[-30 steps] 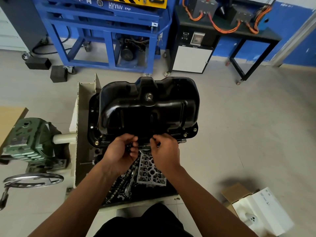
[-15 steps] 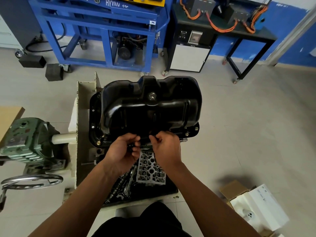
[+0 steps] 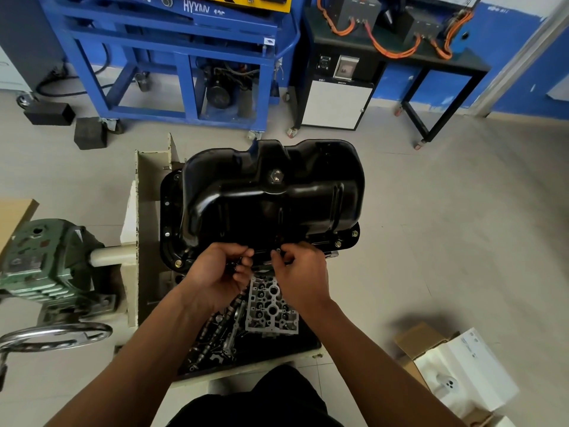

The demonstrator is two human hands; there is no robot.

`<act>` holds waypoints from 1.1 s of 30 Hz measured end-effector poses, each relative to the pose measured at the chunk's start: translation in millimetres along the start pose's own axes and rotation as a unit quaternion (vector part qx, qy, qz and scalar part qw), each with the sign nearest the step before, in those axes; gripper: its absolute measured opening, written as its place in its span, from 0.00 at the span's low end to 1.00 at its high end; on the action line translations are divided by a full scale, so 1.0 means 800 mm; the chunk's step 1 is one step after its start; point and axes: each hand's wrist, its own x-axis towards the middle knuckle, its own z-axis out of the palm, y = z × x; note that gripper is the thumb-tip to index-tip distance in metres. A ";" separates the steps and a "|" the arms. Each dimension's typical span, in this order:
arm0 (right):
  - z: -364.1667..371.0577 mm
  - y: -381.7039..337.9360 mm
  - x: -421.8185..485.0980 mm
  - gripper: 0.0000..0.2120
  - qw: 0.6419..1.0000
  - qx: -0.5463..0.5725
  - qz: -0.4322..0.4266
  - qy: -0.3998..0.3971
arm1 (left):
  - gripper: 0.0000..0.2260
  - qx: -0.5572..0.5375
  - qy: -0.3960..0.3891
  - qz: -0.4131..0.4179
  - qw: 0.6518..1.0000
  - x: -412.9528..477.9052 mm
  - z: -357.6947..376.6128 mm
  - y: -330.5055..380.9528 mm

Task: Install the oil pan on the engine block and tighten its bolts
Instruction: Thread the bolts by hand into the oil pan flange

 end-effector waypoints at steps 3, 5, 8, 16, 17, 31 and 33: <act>0.000 0.001 0.001 0.15 1.000 0.000 0.002 -0.005 | 0.10 0.000 -0.005 -0.011 1.000 0.001 -0.001 0.002; 0.000 0.001 0.001 0.15 1.000 -0.003 0.003 -0.010 | 0.09 0.000 -0.007 -0.015 1.000 0.002 -0.002 0.003; 0.000 0.000 0.001 0.13 1.000 -0.014 0.000 -0.017 | 0.09 -0.002 -0.011 -0.018 1.000 0.003 -0.003 0.003; -0.002 0.002 0.006 0.13 1.000 -0.018 -0.015 0.012 | 0.08 0.002 -0.020 -0.013 1.000 0.004 -0.006 0.002; -0.002 0.002 0.005 0.12 1.000 -0.014 -0.018 0.013 | 0.08 0.003 -0.019 -0.011 1.000 0.004 -0.006 0.001; -0.006 0.002 0.006 0.13 0.999 -0.006 -0.016 -0.040 | 0.09 0.004 -0.021 -0.004 1.000 -0.001 -0.003 0.000; -0.006 0.000 0.004 0.13 0.999 -0.011 -0.010 -0.039 | 0.09 0.003 -0.021 -0.005 1.000 0.000 -0.003 0.000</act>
